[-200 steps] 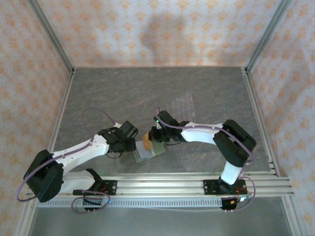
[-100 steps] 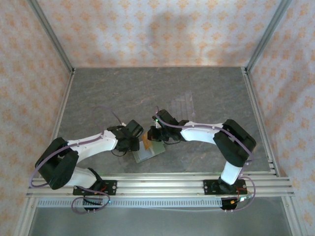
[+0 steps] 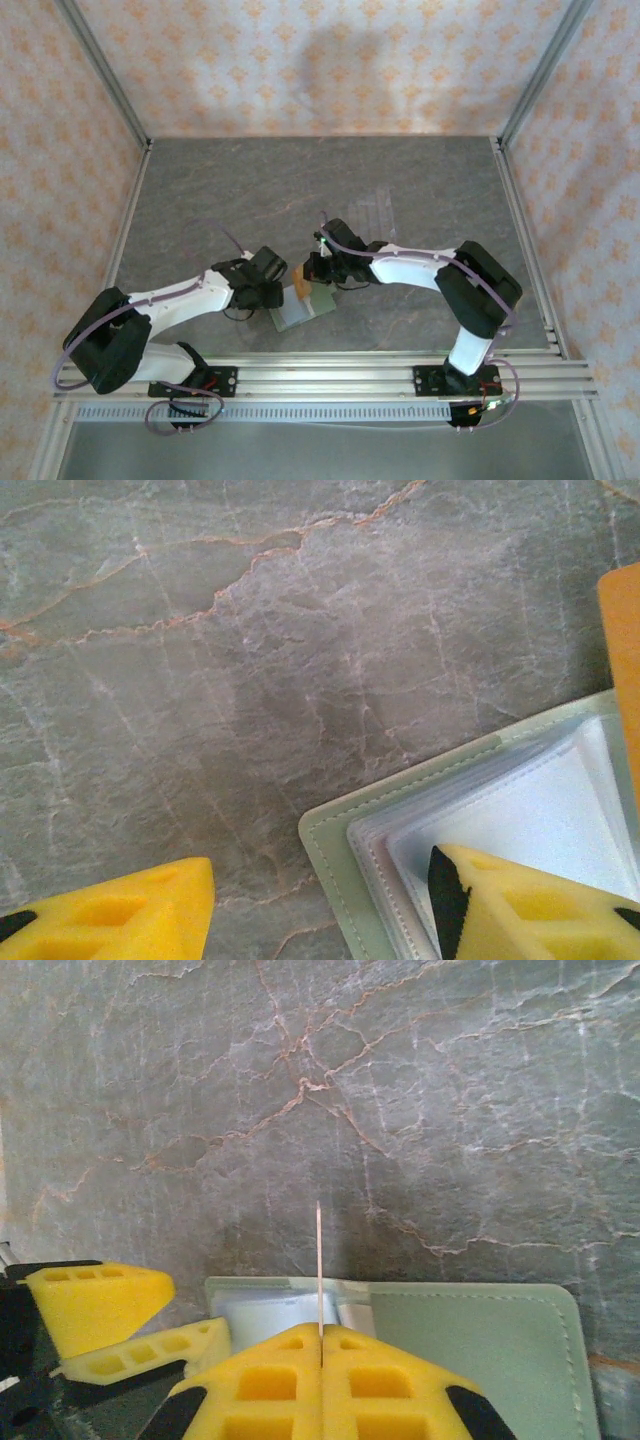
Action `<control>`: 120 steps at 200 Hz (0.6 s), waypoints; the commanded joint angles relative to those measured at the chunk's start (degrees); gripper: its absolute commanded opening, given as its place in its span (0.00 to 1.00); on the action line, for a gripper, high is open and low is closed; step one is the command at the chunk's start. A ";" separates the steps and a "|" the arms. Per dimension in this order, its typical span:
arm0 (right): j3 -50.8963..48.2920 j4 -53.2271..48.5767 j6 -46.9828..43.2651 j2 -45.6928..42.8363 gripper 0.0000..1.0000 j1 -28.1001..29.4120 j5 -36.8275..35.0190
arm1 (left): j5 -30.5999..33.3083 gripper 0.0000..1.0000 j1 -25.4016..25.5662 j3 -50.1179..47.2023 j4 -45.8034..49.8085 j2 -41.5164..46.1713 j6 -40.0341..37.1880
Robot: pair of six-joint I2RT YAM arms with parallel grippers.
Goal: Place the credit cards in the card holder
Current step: Flip the card slot at the card holder.
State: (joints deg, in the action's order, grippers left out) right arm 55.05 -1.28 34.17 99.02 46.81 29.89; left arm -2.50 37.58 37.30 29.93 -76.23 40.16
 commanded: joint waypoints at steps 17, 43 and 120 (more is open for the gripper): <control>-0.55 -4.57 -2.98 -5.63 0.00 -1.10 -3.46 | 2.06 0.59 -0.32 3.41 6.42 3.67 -2.25; -0.66 -5.60 -3.53 -5.53 0.00 -1.28 -3.28 | 2.07 0.59 -0.31 5.25 7.64 2.86 -3.63; 0.15 -8.31 -4.36 -5.49 0.00 -1.44 -3.86 | 1.02 0.56 -0.32 5.37 5.38 -4.10 -5.26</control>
State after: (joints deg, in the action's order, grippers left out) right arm 54.92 -7.09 31.18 94.43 45.56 27.77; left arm -2.48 37.58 42.37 34.54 -78.50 36.56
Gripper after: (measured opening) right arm 0.043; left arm 0.566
